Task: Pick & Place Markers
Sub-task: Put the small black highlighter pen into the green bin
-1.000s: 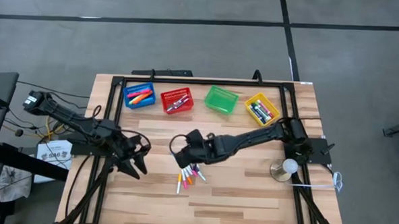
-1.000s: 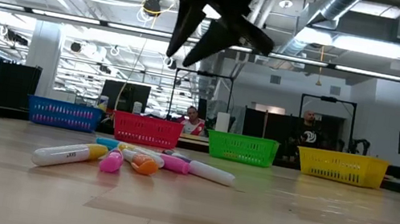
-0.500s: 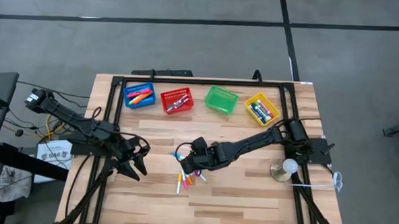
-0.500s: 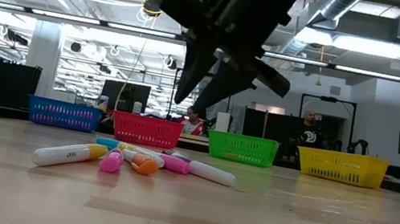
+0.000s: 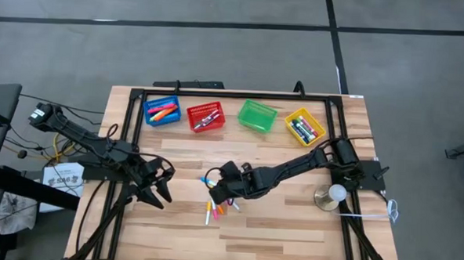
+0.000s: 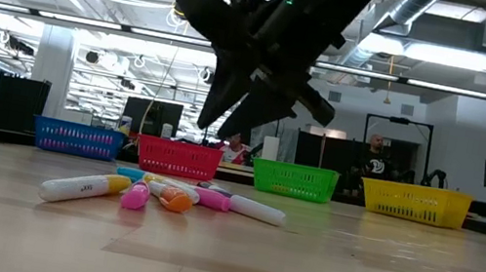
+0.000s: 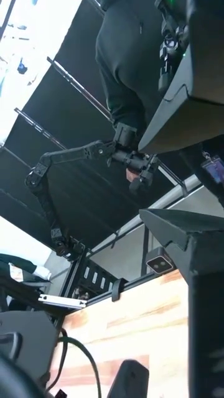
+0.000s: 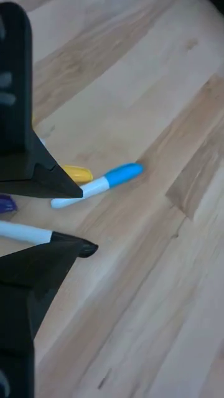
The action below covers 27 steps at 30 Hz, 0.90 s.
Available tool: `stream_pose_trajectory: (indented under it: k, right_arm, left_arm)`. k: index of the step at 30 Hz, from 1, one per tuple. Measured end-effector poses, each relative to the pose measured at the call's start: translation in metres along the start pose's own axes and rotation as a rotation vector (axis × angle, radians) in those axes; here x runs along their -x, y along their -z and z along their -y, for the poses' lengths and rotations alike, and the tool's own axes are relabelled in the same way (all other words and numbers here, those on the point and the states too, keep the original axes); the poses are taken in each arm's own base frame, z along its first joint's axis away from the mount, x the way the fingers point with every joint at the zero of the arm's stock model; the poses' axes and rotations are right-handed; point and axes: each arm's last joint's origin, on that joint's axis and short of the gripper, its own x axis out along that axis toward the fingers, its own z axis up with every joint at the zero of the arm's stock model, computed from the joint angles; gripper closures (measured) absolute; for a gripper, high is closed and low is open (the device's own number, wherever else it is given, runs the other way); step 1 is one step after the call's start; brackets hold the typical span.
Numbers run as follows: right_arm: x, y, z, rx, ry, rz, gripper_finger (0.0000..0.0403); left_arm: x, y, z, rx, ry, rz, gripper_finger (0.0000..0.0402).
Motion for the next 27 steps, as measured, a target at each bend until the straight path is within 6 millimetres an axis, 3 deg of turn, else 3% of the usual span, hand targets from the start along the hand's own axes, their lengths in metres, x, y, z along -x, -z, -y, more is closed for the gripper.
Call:
stream_pose_trajectory:
  k: [12, 27]
  right_arm:
    - [-0.024, 0.008, 0.001, 0.115, 0.007, -0.019, 0.0292]
    - [-0.033, 0.007, 0.008, 0.103, 0.035, -0.051, 0.0225]
  left_arm:
    - [-0.001, 0.001, -0.001, 0.002, -0.008, -0.001, 0.0247]
    - [-0.002, 0.001, -0.002, 0.006, -0.034, 0.009, 0.0247]
